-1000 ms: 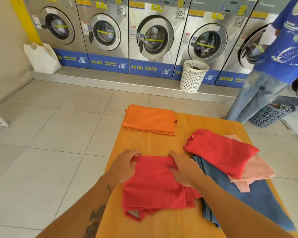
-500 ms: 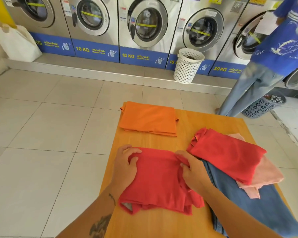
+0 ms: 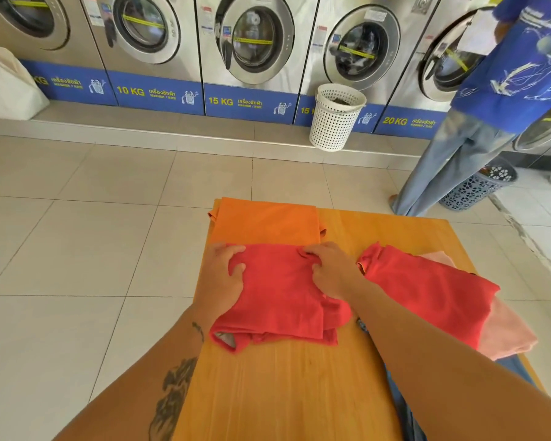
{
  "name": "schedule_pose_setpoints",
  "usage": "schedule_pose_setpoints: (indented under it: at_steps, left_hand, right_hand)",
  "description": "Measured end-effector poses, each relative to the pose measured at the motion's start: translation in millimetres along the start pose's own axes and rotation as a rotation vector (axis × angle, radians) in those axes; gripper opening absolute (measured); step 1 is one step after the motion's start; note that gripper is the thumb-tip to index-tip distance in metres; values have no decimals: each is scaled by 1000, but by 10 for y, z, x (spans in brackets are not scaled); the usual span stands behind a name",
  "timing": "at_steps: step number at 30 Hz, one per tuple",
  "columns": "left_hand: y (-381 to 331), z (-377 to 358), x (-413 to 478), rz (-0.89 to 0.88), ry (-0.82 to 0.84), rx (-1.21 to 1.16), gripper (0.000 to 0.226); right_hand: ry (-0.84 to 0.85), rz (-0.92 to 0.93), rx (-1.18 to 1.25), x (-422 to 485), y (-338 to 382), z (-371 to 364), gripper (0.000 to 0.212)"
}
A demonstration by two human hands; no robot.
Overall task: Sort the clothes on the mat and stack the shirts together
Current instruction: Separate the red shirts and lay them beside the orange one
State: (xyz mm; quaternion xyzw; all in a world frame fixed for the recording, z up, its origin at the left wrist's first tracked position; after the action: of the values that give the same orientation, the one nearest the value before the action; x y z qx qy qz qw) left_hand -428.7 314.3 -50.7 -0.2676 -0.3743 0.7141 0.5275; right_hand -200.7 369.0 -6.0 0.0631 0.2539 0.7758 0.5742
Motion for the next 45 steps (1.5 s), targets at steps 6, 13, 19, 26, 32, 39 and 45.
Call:
schedule_pose_setpoints:
  at_steps: [6,13,19,26,32,39,45]
  left_hand:
    - [98,-32,-210,29,-27,47,35]
    - [-293,-138,-586,-68,-106,6,37]
    - [-889,-610,-732,-172,2,-50,40]
    - [-1736,-1500,-860,-274,210,-101,42]
    - [-1962,-2296,-463,-154,377,173,40]
    - [-1601,-2773,-188,163,438,407,69]
    - [-1782,-2824,-268,135,414,73,70]
  right_hand:
    - [-6,-45,-170,-283,-78,-199,82]
    - [-39,-82,-57,-789,-532,-78,75]
    - [-201,-86,35,-1305,-1083,398,63]
    - [-355,-391,-1,-1647,-2058,1061,63]
    - [-291,-537,173,-1451,-2625,1268,60]
    - [-379,-346,338,-1284,-2586,1089,62]
    - [-383,-126,356,-1255,-2330,995,69]
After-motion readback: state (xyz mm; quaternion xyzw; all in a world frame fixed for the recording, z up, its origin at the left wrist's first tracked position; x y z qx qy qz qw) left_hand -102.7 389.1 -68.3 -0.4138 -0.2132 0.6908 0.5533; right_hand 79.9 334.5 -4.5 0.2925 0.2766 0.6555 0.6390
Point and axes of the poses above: each hand's wrist, its own x-axis towards the middle knuckle, its own z-axis out of the back of the hand, y = z × x, the point moved 7 cm from there along x, towards the middle knuckle, and after that the axes turned 3 degrees about z, right-handed, at the moved point
